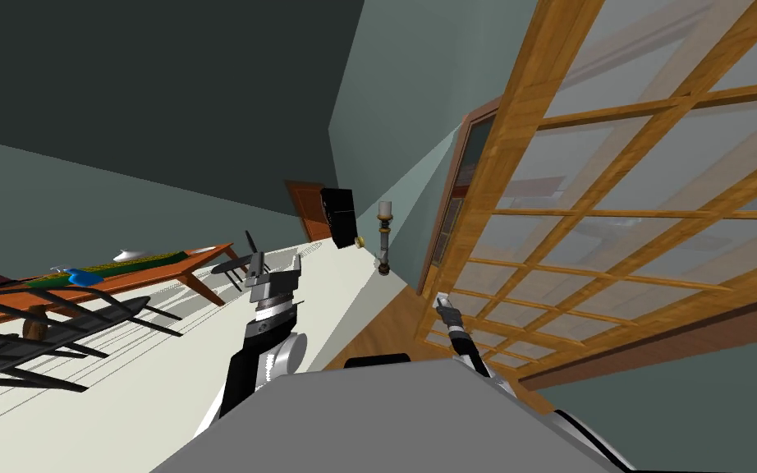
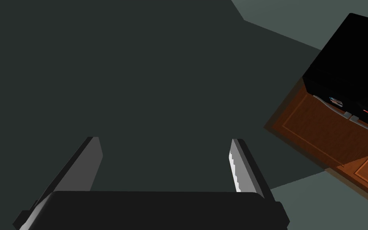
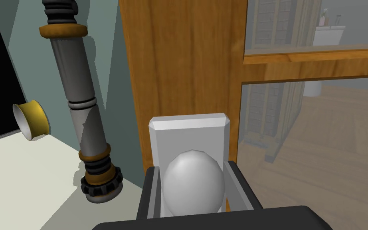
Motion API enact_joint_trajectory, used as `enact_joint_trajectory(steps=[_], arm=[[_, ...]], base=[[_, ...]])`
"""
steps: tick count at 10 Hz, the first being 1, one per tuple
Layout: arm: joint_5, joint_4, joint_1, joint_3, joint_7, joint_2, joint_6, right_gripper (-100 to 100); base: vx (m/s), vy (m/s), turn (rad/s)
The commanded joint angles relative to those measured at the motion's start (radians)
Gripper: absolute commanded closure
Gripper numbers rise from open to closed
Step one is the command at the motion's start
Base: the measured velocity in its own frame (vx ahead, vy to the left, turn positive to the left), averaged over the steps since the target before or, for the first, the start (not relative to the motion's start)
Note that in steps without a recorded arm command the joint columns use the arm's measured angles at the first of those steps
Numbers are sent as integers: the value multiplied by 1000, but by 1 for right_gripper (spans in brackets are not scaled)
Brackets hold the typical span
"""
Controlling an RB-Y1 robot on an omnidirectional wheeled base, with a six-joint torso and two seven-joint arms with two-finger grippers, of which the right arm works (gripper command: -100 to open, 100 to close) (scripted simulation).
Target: Pull the door open
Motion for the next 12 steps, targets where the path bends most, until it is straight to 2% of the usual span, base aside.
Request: enact_joint_trajectory(steps=[1, 9, 10, 11, 12], arm=[[13, -6, 9, 20, -18, -11, -12, 100], [68, -31, 47, 106, -96, -55, -64, 100], [64, -33, 42, 98, -86, -51, -55, 100], [78, -36, 53, 120, -104, -60, -73, 100], [82, -37, 56, 125, -108, -64, -78, 100]], base=[[-145, -15, 52], [-193, -23, 41], [-101, -2, 12], [-127, -31, 31], [-188, -80, 48]])
